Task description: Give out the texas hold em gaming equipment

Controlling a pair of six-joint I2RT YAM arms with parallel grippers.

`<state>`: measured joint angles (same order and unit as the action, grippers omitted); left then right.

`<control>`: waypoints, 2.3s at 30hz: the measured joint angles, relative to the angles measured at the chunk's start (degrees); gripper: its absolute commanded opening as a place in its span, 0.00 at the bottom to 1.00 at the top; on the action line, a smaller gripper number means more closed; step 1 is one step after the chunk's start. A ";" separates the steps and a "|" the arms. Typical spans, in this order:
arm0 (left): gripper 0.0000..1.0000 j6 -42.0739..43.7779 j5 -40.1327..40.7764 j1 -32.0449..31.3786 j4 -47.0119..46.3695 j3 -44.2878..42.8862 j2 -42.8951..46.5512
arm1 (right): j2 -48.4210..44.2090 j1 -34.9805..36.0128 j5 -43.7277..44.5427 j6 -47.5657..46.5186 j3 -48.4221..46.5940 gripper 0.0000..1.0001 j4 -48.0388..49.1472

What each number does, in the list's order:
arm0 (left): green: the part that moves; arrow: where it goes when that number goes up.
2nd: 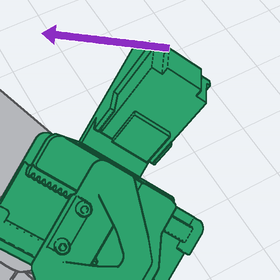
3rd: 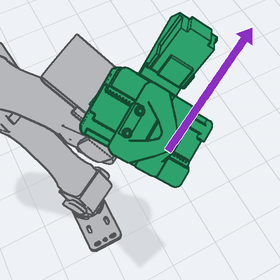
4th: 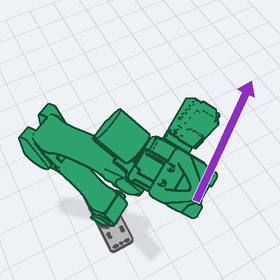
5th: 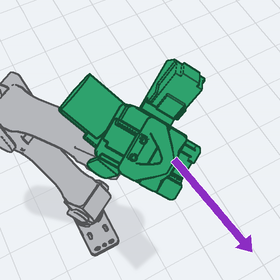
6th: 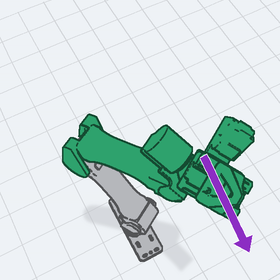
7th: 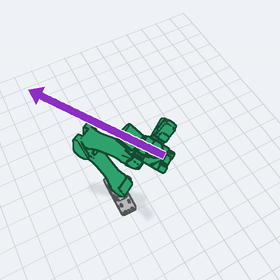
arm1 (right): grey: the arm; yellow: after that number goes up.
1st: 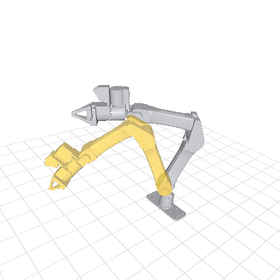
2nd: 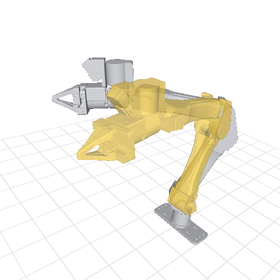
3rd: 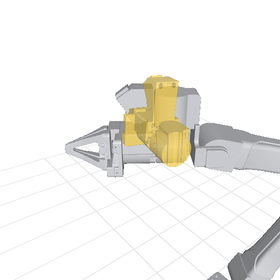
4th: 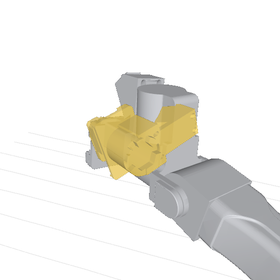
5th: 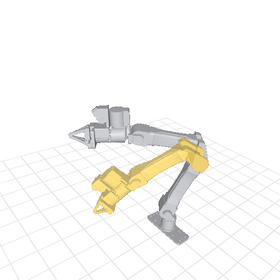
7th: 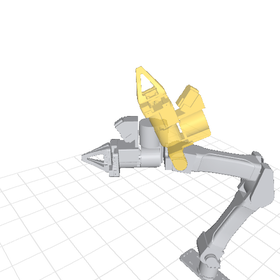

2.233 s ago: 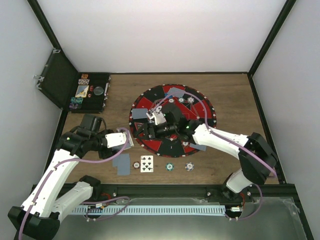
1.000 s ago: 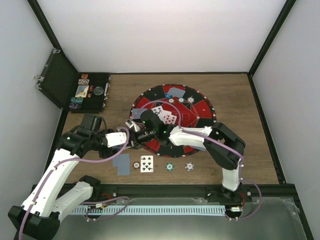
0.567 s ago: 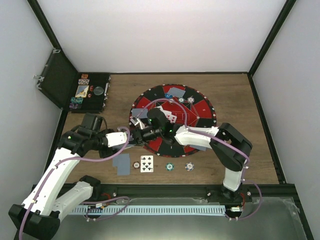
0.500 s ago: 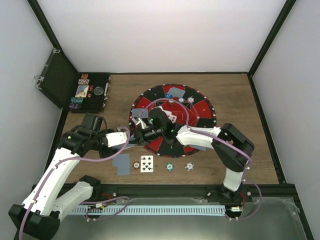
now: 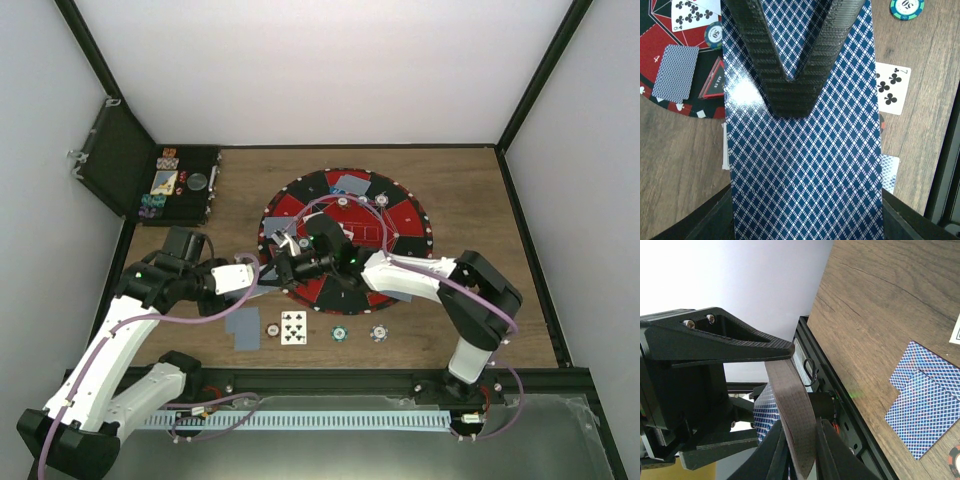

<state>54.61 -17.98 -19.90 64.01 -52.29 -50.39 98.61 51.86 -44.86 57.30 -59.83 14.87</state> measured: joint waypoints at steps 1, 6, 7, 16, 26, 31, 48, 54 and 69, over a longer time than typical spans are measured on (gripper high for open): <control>0.04 0.00 -0.13 0.00 -0.09 0.00 0.00 | -0.24 -0.02 0.15 -0.11 0.02 0.09 -0.31; 0.04 0.00 -0.90 0.00 -0.57 0.00 0.04 | -1.60 -0.04 0.68 -0.66 0.59 0.06 -1.42; 0.04 0.00 -1.16 -0.02 -0.63 0.00 0.04 | -1.95 -0.07 0.87 -0.79 0.76 0.05 -1.64; 0.04 0.02 -2.62 -0.02 -1.86 0.00 0.04 | -3.87 -0.37 1.90 -2.27 0.76 0.16 -4.17; 0.04 -0.02 -1.09 0.00 -1.20 0.00 0.04 | -3.87 -1.11 2.03 -2.40 0.87 0.31 -4.98; 0.04 -0.02 -0.61 0.00 -0.96 0.00 0.04 | -3.87 -1.16 2.05 -2.23 1.53 0.30 -5.14; 0.04 -0.02 -0.09 0.00 -0.24 0.00 0.11 | -7.52 -2.32 3.06 -3.39 1.70 0.01 -7.50; 0.04 0.00 -0.09 0.00 -0.24 0.00 0.42 | -9.81 -4.35 3.39 -4.31 2.03 0.01 -9.57; 0.04 0.00 -0.09 0.00 -0.24 0.00 0.44 | -12.79 -24.09 -0.02 -10.14 5.92 0.01 -15.13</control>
<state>54.61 -18.06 -19.90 63.77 -52.29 -49.95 85.82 27.77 -44.88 47.16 -53.91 -0.25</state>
